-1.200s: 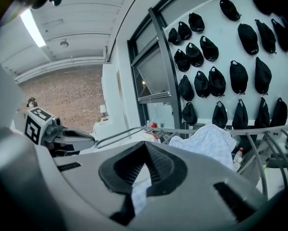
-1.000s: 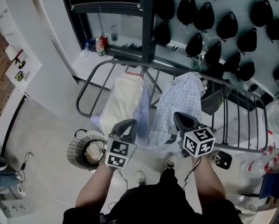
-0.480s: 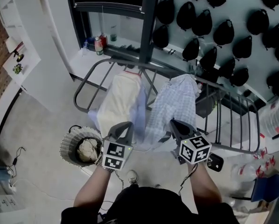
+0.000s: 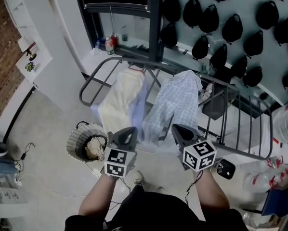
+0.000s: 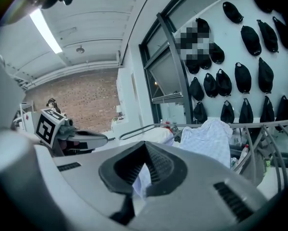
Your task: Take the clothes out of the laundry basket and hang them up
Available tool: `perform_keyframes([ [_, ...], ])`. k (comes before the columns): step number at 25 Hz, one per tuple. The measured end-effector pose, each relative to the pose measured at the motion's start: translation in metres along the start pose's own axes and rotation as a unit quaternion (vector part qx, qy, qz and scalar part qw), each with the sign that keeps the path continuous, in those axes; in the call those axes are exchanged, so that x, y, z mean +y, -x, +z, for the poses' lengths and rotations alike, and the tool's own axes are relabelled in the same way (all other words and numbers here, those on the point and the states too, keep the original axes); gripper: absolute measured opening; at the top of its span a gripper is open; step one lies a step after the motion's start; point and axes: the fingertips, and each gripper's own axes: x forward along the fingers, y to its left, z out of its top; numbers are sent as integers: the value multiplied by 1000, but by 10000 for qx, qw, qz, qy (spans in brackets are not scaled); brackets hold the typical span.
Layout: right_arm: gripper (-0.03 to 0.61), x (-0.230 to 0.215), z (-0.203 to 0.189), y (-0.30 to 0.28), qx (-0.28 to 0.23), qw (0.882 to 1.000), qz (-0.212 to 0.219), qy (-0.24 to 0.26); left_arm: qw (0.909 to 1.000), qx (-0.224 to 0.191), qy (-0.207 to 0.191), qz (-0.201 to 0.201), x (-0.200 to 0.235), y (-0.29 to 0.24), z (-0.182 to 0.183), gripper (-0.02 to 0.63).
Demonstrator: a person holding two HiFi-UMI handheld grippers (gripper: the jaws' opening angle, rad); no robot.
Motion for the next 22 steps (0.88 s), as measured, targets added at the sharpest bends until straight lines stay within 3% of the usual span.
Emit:
perform_keyframes([
  [14, 5, 26, -19, 83, -144, 9949, 985, 142, 9941, 34, 134, 1072, -87, 90, -15, 9],
  [22, 5, 88, -28, 68, -33, 9886, 1495, 163, 9830, 111, 274, 1811, -57, 164, -39, 8],
])
